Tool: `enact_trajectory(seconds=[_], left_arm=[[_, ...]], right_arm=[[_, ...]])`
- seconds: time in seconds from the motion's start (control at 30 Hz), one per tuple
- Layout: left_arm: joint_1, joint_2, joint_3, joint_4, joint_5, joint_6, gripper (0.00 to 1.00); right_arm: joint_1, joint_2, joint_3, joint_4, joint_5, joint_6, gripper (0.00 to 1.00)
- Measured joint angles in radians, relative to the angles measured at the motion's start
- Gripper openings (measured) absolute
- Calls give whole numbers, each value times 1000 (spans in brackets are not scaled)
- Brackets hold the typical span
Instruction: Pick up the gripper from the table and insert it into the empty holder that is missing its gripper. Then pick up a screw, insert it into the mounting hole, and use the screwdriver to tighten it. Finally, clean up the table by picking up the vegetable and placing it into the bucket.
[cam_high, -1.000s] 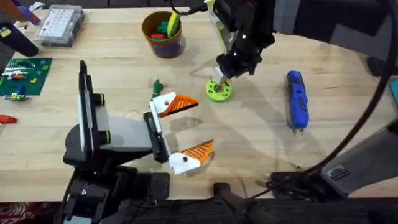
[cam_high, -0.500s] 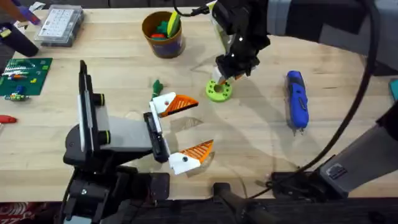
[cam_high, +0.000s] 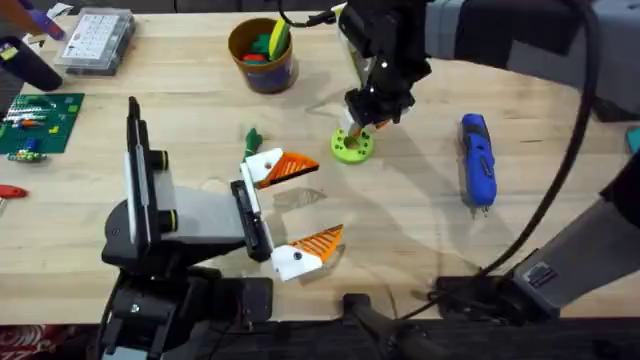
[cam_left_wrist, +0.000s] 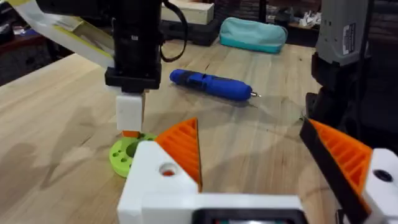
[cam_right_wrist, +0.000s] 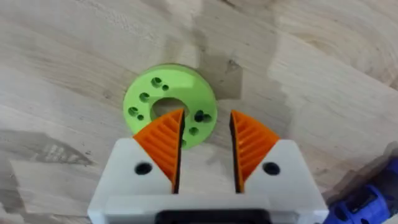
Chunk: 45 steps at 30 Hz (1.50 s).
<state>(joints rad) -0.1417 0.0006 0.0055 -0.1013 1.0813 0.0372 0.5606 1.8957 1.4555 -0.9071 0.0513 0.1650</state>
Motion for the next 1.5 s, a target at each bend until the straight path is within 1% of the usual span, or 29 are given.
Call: enact_trajectory(seconds=[0.5, 0.93, 1.0, 1.1, 1.5], left_arm=[[0, 0, 0, 0, 0, 0, 993], [0, 0, 0, 0, 0, 0, 993], [0, 0, 0, 0, 0, 0, 993], [0, 0, 0, 0, 0, 0, 993], [0, 0, 0, 0, 0, 0, 993]], right_arm=[[1, 35, 0, -6, 0, 14, 430], [4, 37, 0, 0, 0, 25, 430], [5, 37, 0, -1, 0, 27, 414], [7, 37, 0, -1, 0, 30, 365], [10, 37, 0, -4, 0, 30, 269]])
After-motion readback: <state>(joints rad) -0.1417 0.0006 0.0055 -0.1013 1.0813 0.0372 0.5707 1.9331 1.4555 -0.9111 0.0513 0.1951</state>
